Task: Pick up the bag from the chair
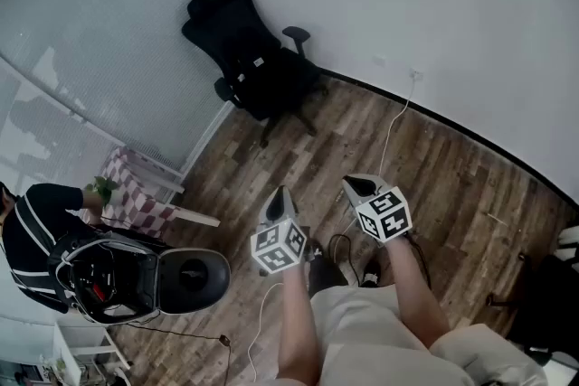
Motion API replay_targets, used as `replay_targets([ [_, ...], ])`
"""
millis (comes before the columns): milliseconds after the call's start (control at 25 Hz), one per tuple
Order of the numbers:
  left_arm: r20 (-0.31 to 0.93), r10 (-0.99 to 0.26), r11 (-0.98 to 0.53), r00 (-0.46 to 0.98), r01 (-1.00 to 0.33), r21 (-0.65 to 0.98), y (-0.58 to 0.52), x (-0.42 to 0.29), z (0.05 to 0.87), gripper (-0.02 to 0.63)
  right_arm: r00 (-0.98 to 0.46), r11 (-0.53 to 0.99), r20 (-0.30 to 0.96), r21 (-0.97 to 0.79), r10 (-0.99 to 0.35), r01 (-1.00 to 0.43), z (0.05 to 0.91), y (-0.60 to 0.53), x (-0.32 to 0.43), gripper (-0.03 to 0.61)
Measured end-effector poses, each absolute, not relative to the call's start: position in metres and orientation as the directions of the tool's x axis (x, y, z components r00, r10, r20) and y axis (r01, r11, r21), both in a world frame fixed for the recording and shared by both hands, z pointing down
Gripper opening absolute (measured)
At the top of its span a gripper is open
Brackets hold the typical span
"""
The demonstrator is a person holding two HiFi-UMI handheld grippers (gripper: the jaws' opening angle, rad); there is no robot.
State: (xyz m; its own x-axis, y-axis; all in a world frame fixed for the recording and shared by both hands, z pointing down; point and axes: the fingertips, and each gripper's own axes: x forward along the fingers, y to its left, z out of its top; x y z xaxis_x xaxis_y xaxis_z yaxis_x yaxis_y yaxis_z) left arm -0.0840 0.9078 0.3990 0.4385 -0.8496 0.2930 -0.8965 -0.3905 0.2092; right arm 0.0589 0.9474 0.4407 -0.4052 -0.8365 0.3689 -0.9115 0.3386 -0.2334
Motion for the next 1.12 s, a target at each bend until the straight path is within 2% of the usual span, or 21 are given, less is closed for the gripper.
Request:
replay_targets([
  [280, 0.322, -0.843, -0.408, 0.431, -0.902, 0.14, 0.898, -0.066, 0.4, 0.006, -0.383, 0.309, 0.354, -0.248, -0.854, -0.918, 0.436, 0.93, 0.08, 0.0],
  [640, 0.323, -0.836, -0.42, 0.445, -0.896, 0.148, 0.853, -0.098, 0.417, 0.006, -0.408, 0.359, 0.415, -0.193, -0.813, -0.913, 0.456, 0.872, 0.043, 0.0],
  [800, 0.334, -0.838, -0.399, 0.432, -0.902, 0.165, 0.811, -0.122, 0.421, 0.006, -0.34, 0.347, 0.456, -0.07, -0.823, -0.935, 0.465, 0.827, 0.026, 0.0],
  [1000, 0.303, -0.856, -0.384, 0.418, -0.908, 0.169, 0.74, -0.156, 0.415, 0.006, -0.38, 0.357, 0.419, -0.136, -0.825, -0.924, 0.456, 0.757, -0.004, 0.0],
  [1120, 0.291, -0.862, -0.372, 0.415, -0.908, 0.191, 0.686, -0.177, 0.412, 0.006, -0.366, 0.372, 0.421, -0.072, -0.83, -0.926, 0.444, 0.712, -0.017, 0.0],
])
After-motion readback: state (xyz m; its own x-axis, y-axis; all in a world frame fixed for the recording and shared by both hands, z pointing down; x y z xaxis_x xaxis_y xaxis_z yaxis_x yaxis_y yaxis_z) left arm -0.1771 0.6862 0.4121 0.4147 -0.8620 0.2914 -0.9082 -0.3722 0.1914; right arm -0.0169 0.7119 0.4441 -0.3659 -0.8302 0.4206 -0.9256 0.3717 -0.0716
